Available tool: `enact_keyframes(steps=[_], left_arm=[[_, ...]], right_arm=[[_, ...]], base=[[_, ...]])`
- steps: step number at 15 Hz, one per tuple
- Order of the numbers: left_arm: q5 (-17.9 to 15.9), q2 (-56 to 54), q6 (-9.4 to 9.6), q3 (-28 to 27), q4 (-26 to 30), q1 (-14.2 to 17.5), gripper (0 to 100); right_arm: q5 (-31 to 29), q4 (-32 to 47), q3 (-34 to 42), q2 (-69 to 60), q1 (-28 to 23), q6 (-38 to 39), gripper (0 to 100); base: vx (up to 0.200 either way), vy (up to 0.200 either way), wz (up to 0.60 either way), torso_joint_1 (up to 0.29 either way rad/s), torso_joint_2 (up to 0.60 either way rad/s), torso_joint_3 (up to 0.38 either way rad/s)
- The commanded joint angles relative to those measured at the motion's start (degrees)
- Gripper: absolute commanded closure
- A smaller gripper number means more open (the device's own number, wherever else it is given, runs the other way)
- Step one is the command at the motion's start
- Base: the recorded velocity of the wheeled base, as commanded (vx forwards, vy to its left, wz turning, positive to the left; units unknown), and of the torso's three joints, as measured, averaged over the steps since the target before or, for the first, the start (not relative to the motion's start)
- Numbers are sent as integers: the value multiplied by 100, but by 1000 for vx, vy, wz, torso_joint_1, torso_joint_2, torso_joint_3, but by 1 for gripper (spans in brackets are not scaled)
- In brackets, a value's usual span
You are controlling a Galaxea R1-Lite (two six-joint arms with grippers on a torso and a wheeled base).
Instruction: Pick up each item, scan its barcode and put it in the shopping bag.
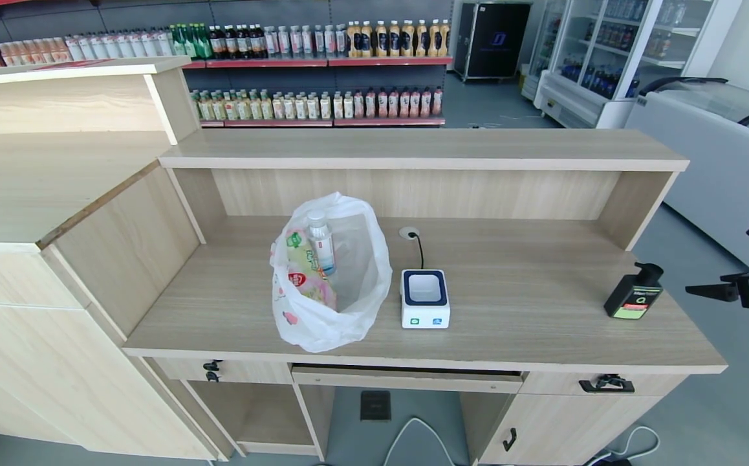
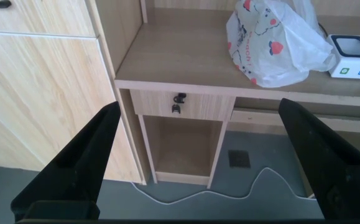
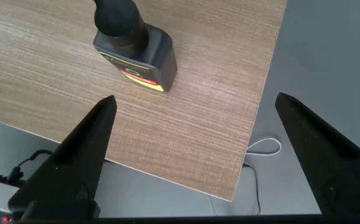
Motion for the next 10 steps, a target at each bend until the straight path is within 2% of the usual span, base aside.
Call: enact_keyframes(steps=[1, 10], left_arm=[[-1, 2, -1, 0, 0, 1, 0], [-1, 2, -1, 0, 0, 1, 0]], right_arm=[[0, -7, -63, 165, 114, 5, 0], [150, -121, -89, 438, 650, 101, 0]], base=[[0, 0, 0, 0, 0, 0], [0, 0, 0, 0, 0, 0]])
